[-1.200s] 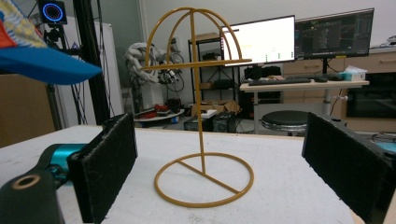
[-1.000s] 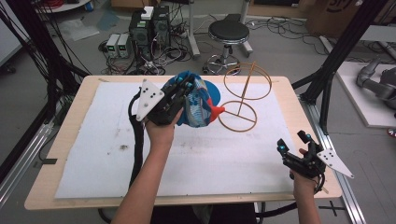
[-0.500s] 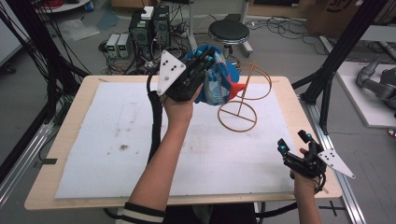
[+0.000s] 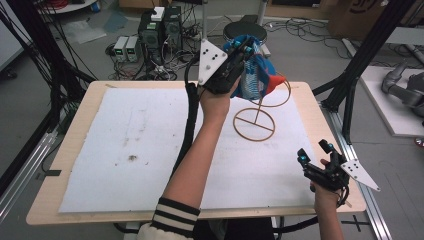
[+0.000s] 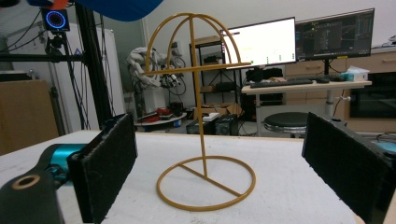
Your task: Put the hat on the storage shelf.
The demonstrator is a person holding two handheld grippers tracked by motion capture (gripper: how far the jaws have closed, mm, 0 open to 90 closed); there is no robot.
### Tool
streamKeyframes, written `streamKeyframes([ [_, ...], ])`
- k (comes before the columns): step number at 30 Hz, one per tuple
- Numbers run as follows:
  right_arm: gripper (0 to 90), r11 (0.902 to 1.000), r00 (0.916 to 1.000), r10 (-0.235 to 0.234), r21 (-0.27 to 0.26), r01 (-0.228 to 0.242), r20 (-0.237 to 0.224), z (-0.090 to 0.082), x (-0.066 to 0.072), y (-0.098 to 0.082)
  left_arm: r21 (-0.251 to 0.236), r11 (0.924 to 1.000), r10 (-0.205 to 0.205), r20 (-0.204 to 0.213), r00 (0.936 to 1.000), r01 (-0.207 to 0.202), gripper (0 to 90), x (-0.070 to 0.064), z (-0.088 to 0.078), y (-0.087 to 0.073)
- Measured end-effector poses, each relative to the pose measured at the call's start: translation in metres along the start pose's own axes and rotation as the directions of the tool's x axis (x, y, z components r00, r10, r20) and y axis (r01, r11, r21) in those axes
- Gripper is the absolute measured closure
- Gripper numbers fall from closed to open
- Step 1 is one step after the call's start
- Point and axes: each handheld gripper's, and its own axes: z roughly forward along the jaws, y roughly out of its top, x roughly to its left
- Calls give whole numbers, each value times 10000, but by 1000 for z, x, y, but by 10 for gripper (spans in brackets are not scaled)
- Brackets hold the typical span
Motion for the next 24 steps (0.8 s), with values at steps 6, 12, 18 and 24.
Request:
streamKeyframes([
  [6,101,10000,9999,-5,11,5,-103,1,3,0,211,9996,-192,-60,9998,193,894,-1,15,-12],
  [12,101,10000,9999,21,-33,-22,-124,1,3,0,334,9992,-226,-31,9997,227,894,-6,27,-20],
  [18,100,10000,10000,60,-34,-60,-65,-2,1,-1,555,9983,-155,52,9999,152,894,-10,41,-27],
  [24,101,9999,9999,151,-80,-150,74,-6,-3,-1,873,9961,113,168,9998,-127,894,-17,54,-36],
])
